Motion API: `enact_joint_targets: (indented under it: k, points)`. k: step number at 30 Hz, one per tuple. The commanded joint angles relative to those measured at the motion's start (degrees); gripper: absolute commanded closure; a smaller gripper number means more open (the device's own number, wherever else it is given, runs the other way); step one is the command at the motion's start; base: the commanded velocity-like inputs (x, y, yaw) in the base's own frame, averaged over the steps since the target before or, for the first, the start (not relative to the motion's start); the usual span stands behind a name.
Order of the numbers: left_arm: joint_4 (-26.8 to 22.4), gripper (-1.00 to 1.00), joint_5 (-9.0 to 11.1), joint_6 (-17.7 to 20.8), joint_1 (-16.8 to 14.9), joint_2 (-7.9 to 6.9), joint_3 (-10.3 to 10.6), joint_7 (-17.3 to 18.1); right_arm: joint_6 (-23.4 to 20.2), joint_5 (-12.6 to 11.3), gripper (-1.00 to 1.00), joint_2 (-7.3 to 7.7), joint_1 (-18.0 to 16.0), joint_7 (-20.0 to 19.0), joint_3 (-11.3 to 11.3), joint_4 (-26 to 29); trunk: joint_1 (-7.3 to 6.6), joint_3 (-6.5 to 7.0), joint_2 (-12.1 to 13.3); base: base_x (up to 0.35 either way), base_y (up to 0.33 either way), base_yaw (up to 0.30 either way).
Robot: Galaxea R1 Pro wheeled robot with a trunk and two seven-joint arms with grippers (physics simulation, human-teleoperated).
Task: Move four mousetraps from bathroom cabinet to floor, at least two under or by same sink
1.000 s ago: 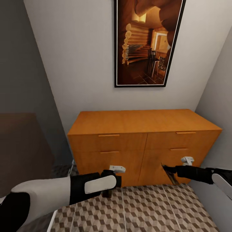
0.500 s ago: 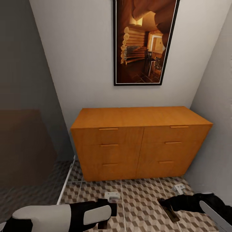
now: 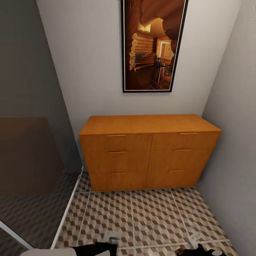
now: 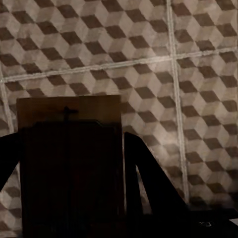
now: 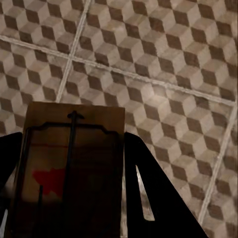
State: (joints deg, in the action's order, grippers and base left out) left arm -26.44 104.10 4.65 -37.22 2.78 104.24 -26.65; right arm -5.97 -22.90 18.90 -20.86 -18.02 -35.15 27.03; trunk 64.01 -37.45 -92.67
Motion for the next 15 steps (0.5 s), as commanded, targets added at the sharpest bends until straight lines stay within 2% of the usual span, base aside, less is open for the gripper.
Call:
enact_joint_targets:
  k: [1,3,5,6,7,9,11,12,13,15]
  points:
    - [0.4,1.00,-0.2,-0.6,0.6,0.02,1.4,-0.3,1.8,-0.5,1.00,-0.21,-0.1,0.7,-0.3,-2.1,-0.01,-0.05,0.0,-0.026,-0.017,0.000]
    - [1.2,1.00,-0.2,-1.9,2.1,-0.13,4.5,-0.3,6.4,-0.2,1.00,-1.16,-0.1,2.6,-0.4,-6.2,-0.01,-0.05,0.0,-0.011,-0.007,0.000]
    - [1.5,1.00,-0.1,-2.7,3.1,-0.34,5.9,-0.3,8.2,-0.2,1.00,-2.43,-0.1,4.6,-0.4,-8.2,-0.01,-0.05,0.0,-0.004,-0.003,0.000]
    - [4.2,1.00,0.0,-3.7,6.7,-1.23,6.8,-0.3,10.3,1.9,1.00,-6.29,-0.1,14.1,-0.5,-14.4,-0.01,-0.05,0.0,0.000,0.000,0.000]
    - [6.0,1.00,0.0,-4.1,7.9,-1.30,6.9,-0.3,12.0,3.4,1.00,-6.87,-0.1,16.2,-0.4,-16.2,-0.01,-0.05,0.0,0.000,0.000,0.000]
    - [7.5,1.00,0.1,-4.4,9.5,-1.39,6.9,-0.4,16.0,4.5,1.00,-7.28,-0.1,17.5,-0.4,-18.6,-0.01,-0.05,0.0,0.000,0.000,0.000]
    - [8.2,1.00,0.2,-4.5,11.2,-1.44,6.9,-0.5,20.4,4.9,1.00,-8.37,-0.1,18.1,-0.4,-21.0,-0.01,-0.05,0.0,0.000,0.000,0.000]
    - [8.3,1.00,0.2,-4.5,11.5,-1.44,6.9,-0.5,21.0,4.9,1.00,-8.75,0.0,18.2,-0.4,-21.4,-0.01,-0.05,0.0,0.000,0.000,0.000]
    - [8.4,1.00,0.2,-4.5,12.1,-1.45,6.9,-0.5,22.1,5.0,1.00,-9.80,0.0,18.6,-0.4,-22.7,-0.01,-0.05,0.0,0.000,0.000,0.000]
    - [8.5,1.00,0.2,-4.5,12.5,-1.44,6.9,-0.5,22.7,5.1,1.00,-10.47,-0.1,18.9,-0.4,-23.5,-0.01,-0.04,0.0,0.000,0.000,0.046]
